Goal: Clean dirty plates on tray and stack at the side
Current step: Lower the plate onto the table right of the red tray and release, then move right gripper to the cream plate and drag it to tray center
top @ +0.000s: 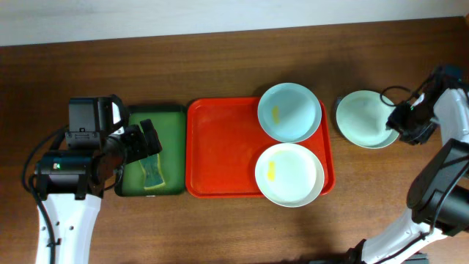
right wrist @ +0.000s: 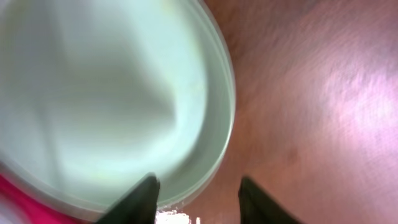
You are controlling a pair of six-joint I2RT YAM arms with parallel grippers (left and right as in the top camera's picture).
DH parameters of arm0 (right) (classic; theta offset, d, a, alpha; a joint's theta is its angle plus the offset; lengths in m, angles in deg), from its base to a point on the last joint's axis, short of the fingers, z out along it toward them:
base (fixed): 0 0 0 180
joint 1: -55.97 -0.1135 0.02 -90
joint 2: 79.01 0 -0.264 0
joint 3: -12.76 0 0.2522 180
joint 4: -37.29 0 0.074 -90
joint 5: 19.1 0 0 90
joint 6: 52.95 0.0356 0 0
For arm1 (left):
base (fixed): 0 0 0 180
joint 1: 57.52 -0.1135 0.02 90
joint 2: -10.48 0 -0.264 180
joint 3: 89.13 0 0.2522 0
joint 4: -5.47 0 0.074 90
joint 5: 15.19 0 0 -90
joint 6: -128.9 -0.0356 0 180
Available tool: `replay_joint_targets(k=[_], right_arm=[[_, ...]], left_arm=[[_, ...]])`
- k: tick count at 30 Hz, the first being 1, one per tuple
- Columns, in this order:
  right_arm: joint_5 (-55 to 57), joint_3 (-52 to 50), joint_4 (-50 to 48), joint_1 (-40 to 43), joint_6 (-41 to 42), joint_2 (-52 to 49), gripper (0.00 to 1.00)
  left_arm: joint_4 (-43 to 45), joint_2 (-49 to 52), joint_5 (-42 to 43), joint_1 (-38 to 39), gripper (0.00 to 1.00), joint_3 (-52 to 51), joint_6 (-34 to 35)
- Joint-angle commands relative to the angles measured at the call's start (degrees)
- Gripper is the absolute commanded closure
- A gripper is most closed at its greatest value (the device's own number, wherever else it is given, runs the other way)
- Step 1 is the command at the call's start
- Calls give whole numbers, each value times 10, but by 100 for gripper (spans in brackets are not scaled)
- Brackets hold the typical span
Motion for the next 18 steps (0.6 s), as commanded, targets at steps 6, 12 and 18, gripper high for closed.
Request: replay_joint_targets(k=[6,12,18], right_arm=[[-93,38,223,-114,-117,8,51],[-96,-82,179,-210,-119,8,51],[-95,-128,134,-252,-119,8,57]], left_arm=[[1,-7,4,1,1,4,-3],[1,-7,4,1,1,4,-3],[1,-7,4,1,1,4,-3]])
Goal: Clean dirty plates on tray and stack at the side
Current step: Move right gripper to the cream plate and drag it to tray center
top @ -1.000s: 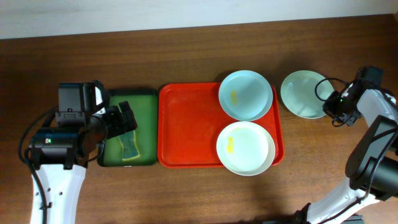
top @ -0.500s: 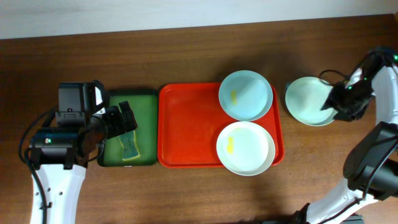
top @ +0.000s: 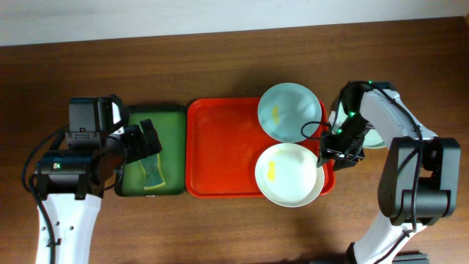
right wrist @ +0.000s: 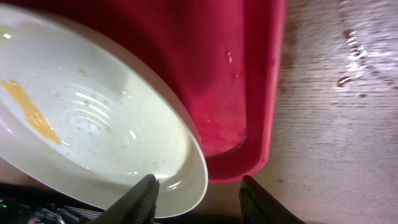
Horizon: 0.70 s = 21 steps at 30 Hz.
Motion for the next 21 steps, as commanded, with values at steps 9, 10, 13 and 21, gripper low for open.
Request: replay_joint_targets(k=[9,10,13,21], right_arm=[[-3,-59,-43,-9,-3,2,81],[-3,-66,-50,-9,-3,2,81],[-8,-71,-52,-9,-3,2,96],[-181,-71,-188,-137,79,1,96]], left_arm=[[1,-7,5,1,1,4,-3],[1,-7,5,1,1,4,-3],[1,-7,5,1,1,4,-3],[1,-7,5,1,1,4,-3]])
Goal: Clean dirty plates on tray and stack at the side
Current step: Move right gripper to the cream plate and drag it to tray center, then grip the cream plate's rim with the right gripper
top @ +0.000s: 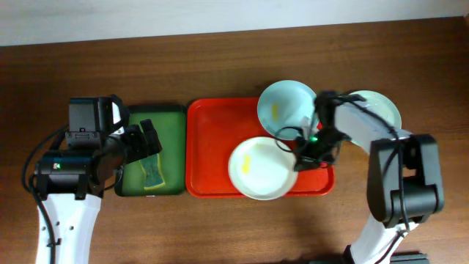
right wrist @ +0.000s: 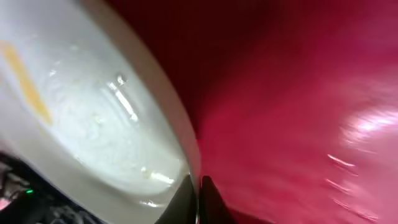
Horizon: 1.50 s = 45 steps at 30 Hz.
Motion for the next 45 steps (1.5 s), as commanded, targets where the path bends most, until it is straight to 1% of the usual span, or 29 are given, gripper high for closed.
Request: replay_joint_targets(k=[1,3,4,6,8,9,10,11,12,14,16,18,20,21,22,23,27,30,32,33,35,37,41,45], right_arm=[[-49,1,-73,-61,83,1,96],[-35,1,-153,-97,90,1,96],[-7,1,-174,-109,104,1,96],[67,1,-205,-129,136,1,96],[84,1,-215,-136,136,1,96],[84,5,-214,-136,136,1,93],[84,17,-211,-135,136,2,84],[84,43,-192,-134,136,2,76],[84,65,-171,-135,133,2,72],[85,135,-99,-135,127,2,55],[93,190,-29,-135,127,2,51],[105,268,85,-135,124,2,50],[105,291,122,-135,111,2,50],[105,296,132,-135,97,2,41],[105,296,132,-134,97,1,6],[105,296,131,-135,97,1,2],[101,296,156,-136,97,1,2],[114,286,226,-144,97,1,1],[131,261,220,-162,97,1,1],[133,252,214,-170,97,1,5],[133,242,200,-185,99,1,20],[133,242,199,-196,101,2,26],[164,242,193,-218,117,2,34],[200,242,187,-240,162,2,35]], left_arm=[[1,-7,4,1,1,4,-3],[1,-7,4,1,1,4,-3],[1,-7,4,1,1,4,-3],[1,-7,4,1,1,4,-3],[1,-7,4,1,1,4,-3],[1,-7,4,1,1,4,-3],[1,-7,4,1,1,4,-3],[1,-7,4,1,1,4,-3],[1,-7,4,1,1,4,-3],[1,-7,4,1,1,4,-3],[1,-7,4,1,1,4,-3],[1,-7,4,1,1,4,-3],[1,-7,4,1,1,4,-3],[1,-7,4,1,1,4,-3],[1,-7,4,1,1,4,-3],[1,-7,4,1,1,4,-3],[1,-7,4,1,1,4,-3],[1,-7,4,1,1,4,-3],[1,-7,4,1,1,4,-3],[1,-7,4,1,1,4,-3],[1,-7,4,1,1,4,-3],[1,-7,4,1,1,4,-3],[1,-7,4,1,1,4,-3],[1,-7,4,1,1,4,-3]])
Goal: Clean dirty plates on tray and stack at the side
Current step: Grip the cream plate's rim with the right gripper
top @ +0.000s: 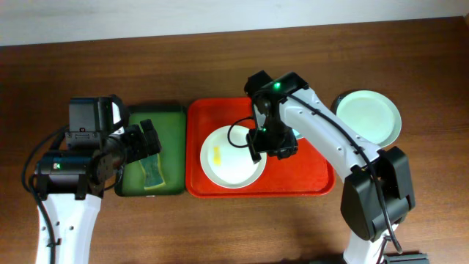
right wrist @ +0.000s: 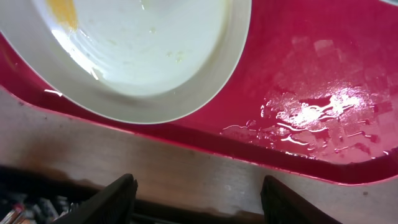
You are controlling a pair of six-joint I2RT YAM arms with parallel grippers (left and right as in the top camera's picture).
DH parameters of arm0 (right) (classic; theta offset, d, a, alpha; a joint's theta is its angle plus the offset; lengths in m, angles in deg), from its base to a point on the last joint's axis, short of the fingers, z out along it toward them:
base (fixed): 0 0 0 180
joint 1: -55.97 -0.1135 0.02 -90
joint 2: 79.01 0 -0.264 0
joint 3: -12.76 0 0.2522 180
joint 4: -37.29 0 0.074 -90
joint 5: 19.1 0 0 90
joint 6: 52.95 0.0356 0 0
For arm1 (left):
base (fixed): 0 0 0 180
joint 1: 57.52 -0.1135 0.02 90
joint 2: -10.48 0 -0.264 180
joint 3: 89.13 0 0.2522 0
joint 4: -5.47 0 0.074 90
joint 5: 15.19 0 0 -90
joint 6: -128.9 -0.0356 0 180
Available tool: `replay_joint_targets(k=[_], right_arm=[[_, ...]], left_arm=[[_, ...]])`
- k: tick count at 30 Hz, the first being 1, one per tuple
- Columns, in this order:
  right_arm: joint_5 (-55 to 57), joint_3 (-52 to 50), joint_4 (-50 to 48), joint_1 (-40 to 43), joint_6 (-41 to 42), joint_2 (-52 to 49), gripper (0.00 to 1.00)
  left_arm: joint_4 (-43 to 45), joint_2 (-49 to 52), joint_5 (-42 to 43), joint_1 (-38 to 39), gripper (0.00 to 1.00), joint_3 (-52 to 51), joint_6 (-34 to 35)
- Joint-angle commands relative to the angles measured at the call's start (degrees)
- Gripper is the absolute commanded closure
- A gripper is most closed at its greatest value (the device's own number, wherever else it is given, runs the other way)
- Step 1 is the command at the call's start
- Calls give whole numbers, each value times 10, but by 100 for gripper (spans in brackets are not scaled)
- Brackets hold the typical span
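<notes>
A white plate point(top: 231, 155) with a yellow smear lies flat in the left half of the red tray point(top: 311, 170); the right wrist view shows it as the white plate point(right wrist: 143, 56) in the red tray point(right wrist: 323, 112). My right gripper point(top: 272, 144) sits just right of its rim. In the wrist view the right gripper point(right wrist: 202, 199) is open wide over the tray's front edge, with nothing between its fingers. The pale blue plate is almost all hidden under my right arm. A clean mint plate point(top: 368, 117) rests on the table to the right. My left gripper point(top: 150, 139) hovers open over the green tray point(top: 173, 125).
A green-blue sponge point(top: 152, 174) lies in the green tray below the left gripper. Water pools on the floor of the red tray point(right wrist: 311, 118). The wooden table point(top: 220, 220) runs along the front, and a white wall strip lies at the back.
The right gripper was shut on the white plate's rim near the tray's front middle. Now it is open, and the plate lies further left in the tray. The left arm is unchanged.
First my right gripper stood open at the mint plate on the table at the right. Then it was open at the rim of the white plate in the tray's right front corner. Later it was shut on that rim with the plate further left. Now the plate lies released in the tray's left half.
</notes>
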Motion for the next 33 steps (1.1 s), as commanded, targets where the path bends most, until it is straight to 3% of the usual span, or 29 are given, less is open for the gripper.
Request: replay_joint_targets(k=[1,3,6,7,8,11,12,13,14,15,20,23,25,26,28,33], right_arm=[[39,-5,-4,-10,34,5,34],[42,-5,-4,-10,34,5,33],[45,-5,-10,-10,31,5,24],[45,-5,-18,-10,31,5,19],[44,-5,-26,-10,32,5,1],[35,-5,-56,-10,31,4,1],[37,-6,-66,-10,32,4,16],[41,-7,-81,-10,32,4,55],[41,-11,-92,-10,32,4,86],[42,-16,-100,-10,32,4,96],[44,-83,-145,-9,34,4,96],[162,-110,-169,-9,136,4,96],[163,-122,-191,-9,143,3,82],[151,-123,-200,-9,143,3,80],[142,-123,-212,-10,140,2,62],[150,-123,-211,-9,134,2,61]], left_arm=[[1,-7,4,1,1,4,-3],[1,-7,4,1,1,4,-3],[1,-7,4,1,1,4,-3],[1,-7,4,1,1,4,-3],[1,-7,4,1,1,4,-3],[1,-7,4,1,1,4,-3],[1,-7,4,1,1,4,-3],[1,-7,4,1,1,4,-3],[1,-7,4,1,1,4,-3],[1,-7,4,1,1,4,-3],[1,-7,4,1,1,4,-3],[1,-7,4,1,1,4,-3],[1,-7,4,1,1,4,-3],[1,-7,4,1,1,4,-3],[1,-7,4,1,1,4,-3],[1,-7,4,1,1,4,-3]])
